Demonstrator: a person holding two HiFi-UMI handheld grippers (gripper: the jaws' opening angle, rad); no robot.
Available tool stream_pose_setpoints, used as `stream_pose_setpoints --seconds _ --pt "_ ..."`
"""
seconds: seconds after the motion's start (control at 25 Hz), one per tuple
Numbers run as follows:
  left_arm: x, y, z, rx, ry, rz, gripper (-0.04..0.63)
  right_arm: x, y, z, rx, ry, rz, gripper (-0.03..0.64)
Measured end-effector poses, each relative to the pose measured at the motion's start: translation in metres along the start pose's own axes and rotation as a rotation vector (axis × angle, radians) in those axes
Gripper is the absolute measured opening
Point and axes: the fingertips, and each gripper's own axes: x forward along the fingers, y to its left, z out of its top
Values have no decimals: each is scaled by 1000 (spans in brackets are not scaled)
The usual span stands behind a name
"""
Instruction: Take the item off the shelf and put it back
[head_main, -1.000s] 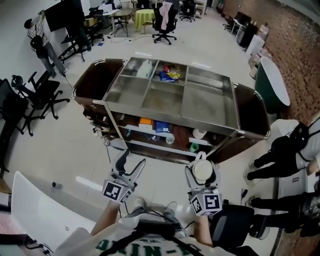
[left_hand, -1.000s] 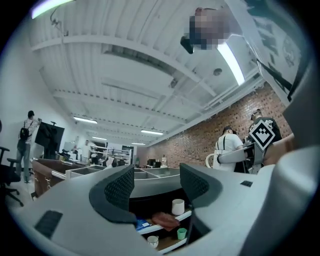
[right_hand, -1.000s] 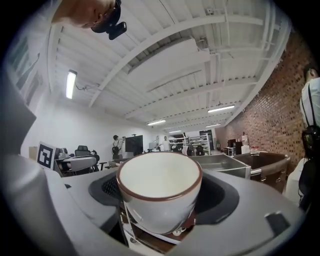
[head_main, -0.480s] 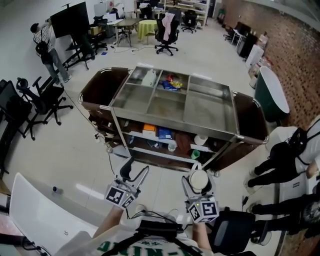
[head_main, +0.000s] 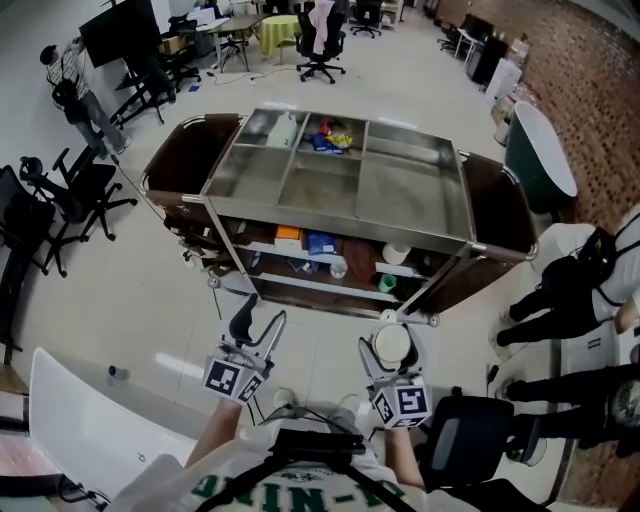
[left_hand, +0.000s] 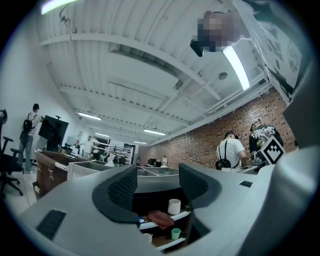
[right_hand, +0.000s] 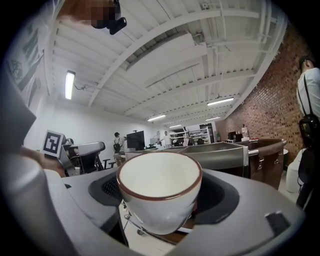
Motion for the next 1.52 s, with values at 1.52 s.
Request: stream_pose_setpoints --seconds 1.52 --pt "13 37 -278 -7 283 60 252 270 -195 -488 72 218 -119 420"
